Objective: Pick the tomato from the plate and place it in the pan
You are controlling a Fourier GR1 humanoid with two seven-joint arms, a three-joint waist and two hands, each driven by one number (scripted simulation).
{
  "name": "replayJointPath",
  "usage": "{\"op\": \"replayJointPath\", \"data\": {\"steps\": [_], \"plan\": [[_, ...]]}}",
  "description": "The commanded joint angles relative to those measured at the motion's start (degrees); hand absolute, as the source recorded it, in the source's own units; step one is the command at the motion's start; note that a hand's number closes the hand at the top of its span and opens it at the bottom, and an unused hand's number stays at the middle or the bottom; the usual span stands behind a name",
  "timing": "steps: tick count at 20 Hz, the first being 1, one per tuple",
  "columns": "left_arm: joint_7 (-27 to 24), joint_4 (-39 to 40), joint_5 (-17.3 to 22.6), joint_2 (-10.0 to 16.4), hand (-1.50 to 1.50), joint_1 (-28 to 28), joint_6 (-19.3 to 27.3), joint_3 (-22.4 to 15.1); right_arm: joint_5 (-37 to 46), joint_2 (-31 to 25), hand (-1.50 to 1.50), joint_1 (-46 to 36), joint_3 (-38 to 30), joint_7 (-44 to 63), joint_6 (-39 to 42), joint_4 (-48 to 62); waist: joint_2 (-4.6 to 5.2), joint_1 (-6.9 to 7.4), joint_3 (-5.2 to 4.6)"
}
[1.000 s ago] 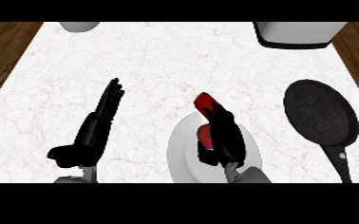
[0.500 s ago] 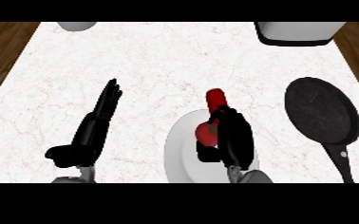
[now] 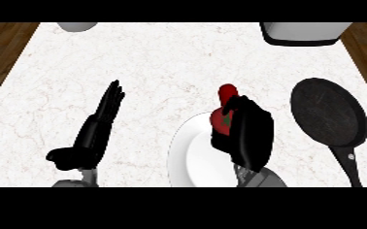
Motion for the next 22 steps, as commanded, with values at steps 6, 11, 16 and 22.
{"op": "replayJointPath", "data": {"steps": [6, 11, 16, 22], "plan": [[0.66, -1.55, -0.29, -0.65, 0.00, 0.71, 0.17, -0.19, 0.45, 0.84, 1.50, 0.49, -9.16, 2.86, -7.46, -6.11, 0.14, 0.23, 0.05], [2.22, -1.66, -0.91, -1.14, 0.00, 0.17, 0.51, -0.54, -7.48, -3.24, 1.50, 6.75, -16.51, -4.34, -15.37, -7.22, 0.15, 0.13, 0.07], [3.75, -2.19, -3.01, -2.70, 0.00, -1.26, 2.64, -1.67, -12.79, -8.95, 1.50, 7.16, -25.52, -13.61, -23.73, 1.50, 0.21, 0.27, 0.09], [-0.67, 1.37, -1.61, -2.08, 0.00, -0.35, 0.37, -0.43, -16.34, -17.30, 1.50, 3.30, -35.25, -22.21, -32.66, 15.21, 0.39, 0.46, 0.10]]}}
